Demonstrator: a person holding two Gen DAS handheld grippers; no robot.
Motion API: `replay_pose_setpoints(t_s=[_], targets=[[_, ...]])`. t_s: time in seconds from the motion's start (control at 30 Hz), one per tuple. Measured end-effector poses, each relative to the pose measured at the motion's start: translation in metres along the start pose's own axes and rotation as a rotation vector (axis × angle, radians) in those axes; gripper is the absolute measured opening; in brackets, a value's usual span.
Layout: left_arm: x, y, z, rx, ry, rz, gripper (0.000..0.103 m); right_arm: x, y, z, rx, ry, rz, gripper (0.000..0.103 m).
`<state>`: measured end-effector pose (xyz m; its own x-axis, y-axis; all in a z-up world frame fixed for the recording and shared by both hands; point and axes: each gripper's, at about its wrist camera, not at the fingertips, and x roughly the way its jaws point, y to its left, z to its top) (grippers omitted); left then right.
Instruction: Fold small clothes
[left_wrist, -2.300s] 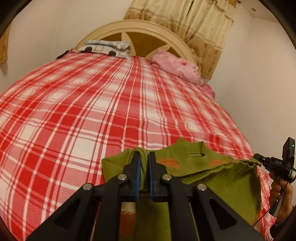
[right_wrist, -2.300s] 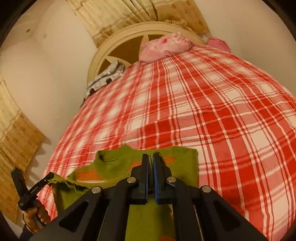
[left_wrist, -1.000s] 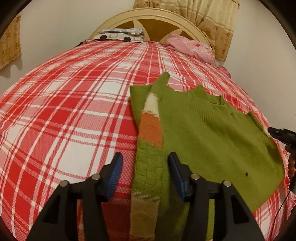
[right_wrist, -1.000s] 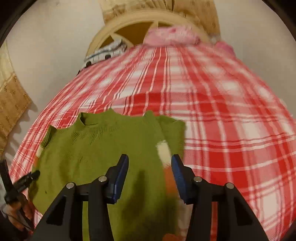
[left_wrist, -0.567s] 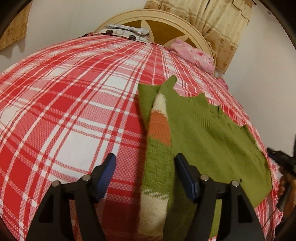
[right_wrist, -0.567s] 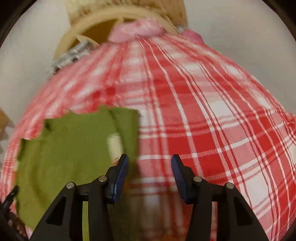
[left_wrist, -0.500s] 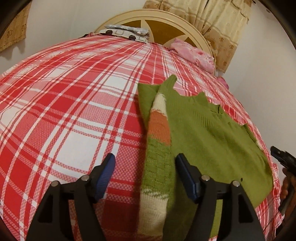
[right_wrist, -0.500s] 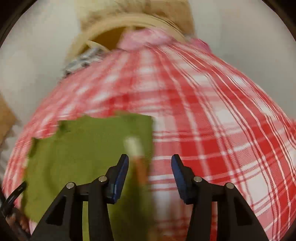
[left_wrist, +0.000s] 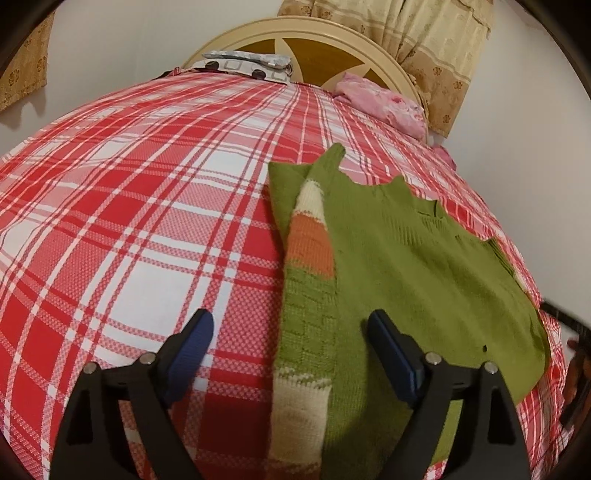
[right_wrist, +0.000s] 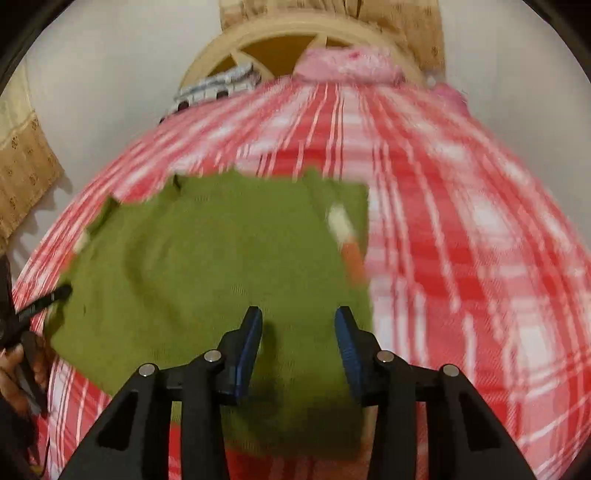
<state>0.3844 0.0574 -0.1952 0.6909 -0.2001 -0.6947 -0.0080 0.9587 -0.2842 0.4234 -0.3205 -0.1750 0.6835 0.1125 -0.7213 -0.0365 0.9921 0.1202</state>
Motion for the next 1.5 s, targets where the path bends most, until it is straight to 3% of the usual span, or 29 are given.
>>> replay_pose_setpoints(t_s=[0.23, 0.33, 0.37, 0.4, 0.43, 0.6, 0.7, 0.8, 0.87, 0.9, 0.93, 1.03, 1.13, 1.27, 1.37, 1.5], targets=[[0.0, 0.001, 0.0, -0.002, 0.0, -0.002, 0.089, 0.046, -0.006, 0.062, 0.024, -0.001, -0.029, 0.04], [0.0, 0.001, -0.001, -0.002, 0.002, -0.01, 0.091, 0.074, 0.007, 0.072, -0.022, 0.051, -0.05, 0.039], [0.0, 0.001, -0.001, -0.003, 0.002, -0.012, 0.091, 0.087, 0.009, 0.072, -0.031, 0.082, -0.07, 0.036], [0.0, 0.002, -0.001, -0.004, 0.002, -0.014, 0.091, 0.095, 0.009, 0.072, -0.033, 0.105, -0.088, 0.012], [0.0, 0.002, -0.001, -0.006, 0.001, -0.018, 0.091, 0.099, 0.009, 0.07, -0.027, 0.117, -0.097, 0.003], [0.0, 0.003, -0.001, -0.013, -0.003, -0.029, 0.091, 0.075, -0.004, 0.065, 0.008, 0.018, -0.114, 0.002], [0.001, 0.0, -0.001, 0.007, 0.006, -0.013, 0.094, 0.086, -0.017, 0.059, 0.037, 0.066, -0.129, 0.002], [0.002, -0.002, -0.001, 0.021, 0.009, 0.004, 0.094, 0.096, -0.02, 0.056, 0.041, 0.107, -0.11, 0.005], [0.001, -0.002, -0.001, 0.017, 0.008, 0.0, 0.094, 0.09, -0.019, 0.058, 0.048, 0.1, -0.122, 0.02], [0.001, -0.002, -0.001, 0.015, 0.007, -0.002, 0.094, 0.084, -0.017, 0.059, 0.055, 0.094, -0.121, 0.047], [0.001, -0.003, -0.001, 0.015, 0.007, -0.001, 0.094, 0.075, -0.015, 0.058, 0.059, 0.074, -0.111, 0.059], [0.002, -0.004, -0.002, 0.02, 0.009, 0.005, 0.094, 0.045, 0.008, 0.051, 0.0, 0.012, -0.076, 0.059], [0.002, -0.004, -0.002, 0.022, 0.011, 0.008, 0.094, 0.029, 0.041, 0.03, -0.091, 0.024, 0.015, 0.059], [0.002, -0.004, -0.002, 0.021, 0.011, 0.008, 0.094, 0.041, 0.05, -0.007, -0.131, 0.12, -0.024, 0.059], [0.002, -0.004, -0.002, 0.022, 0.011, 0.009, 0.094, 0.034, 0.039, -0.024, -0.087, 0.08, 0.001, 0.059], [0.002, -0.004, -0.002, 0.021, 0.011, 0.007, 0.095, 0.022, 0.05, -0.038, -0.141, 0.087, -0.051, 0.059]])
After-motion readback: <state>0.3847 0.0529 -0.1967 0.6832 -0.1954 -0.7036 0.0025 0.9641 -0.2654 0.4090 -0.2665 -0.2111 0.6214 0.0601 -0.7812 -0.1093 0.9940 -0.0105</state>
